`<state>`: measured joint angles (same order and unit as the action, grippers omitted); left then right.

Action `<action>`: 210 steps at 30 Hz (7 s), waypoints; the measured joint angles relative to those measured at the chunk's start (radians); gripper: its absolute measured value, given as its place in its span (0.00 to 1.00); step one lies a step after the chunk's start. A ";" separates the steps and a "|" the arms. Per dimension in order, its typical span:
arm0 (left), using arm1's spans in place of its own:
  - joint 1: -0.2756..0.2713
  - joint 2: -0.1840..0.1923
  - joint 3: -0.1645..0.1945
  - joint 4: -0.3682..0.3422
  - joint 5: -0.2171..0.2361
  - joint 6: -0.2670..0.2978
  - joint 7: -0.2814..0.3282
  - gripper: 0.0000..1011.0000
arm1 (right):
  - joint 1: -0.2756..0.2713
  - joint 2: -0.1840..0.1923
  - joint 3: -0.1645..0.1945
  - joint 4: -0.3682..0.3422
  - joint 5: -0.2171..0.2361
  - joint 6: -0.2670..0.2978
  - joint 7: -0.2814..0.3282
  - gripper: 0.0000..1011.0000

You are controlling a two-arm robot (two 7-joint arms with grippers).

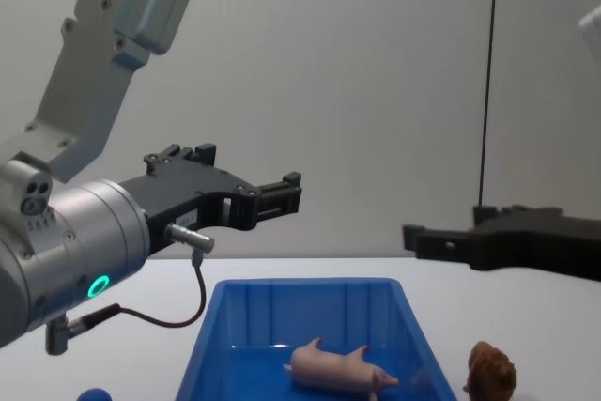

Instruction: Pick up the two dolls from the table and place them into the box.

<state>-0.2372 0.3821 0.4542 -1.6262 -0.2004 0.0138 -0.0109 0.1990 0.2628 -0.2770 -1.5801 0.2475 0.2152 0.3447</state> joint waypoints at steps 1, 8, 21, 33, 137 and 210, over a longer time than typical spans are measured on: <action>0.000 0.000 0.000 0.000 0.000 0.000 0.000 0.99 | -0.006 0.005 0.002 -0.004 0.002 0.001 -0.004 0.99; 0.000 0.000 0.000 0.000 0.000 0.000 0.000 0.99 | -0.048 0.033 0.010 -0.028 0.019 0.017 -0.016 0.99; 0.000 0.000 0.000 0.000 0.000 0.000 0.000 0.99 | -0.103 0.061 0.010 -0.034 0.039 0.048 -0.021 0.99; 0.000 0.000 0.000 0.000 0.000 0.000 0.000 0.99 | -0.118 0.065 0.004 -0.004 0.030 0.053 -0.036 0.99; 0.000 0.000 0.000 0.000 0.000 0.000 0.000 0.99 | 0.031 -0.003 -0.015 0.025 0.014 -0.030 0.035 0.99; 0.255 0.163 -0.065 -0.080 -0.170 0.138 0.172 0.99 | -0.065 0.104 0.047 -0.047 0.065 -0.057 0.000 0.99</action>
<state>0.0182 0.5451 0.3887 -1.7058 -0.3708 0.1518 0.1614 0.1337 0.3671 -0.2305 -1.6267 0.3127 0.1584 0.3448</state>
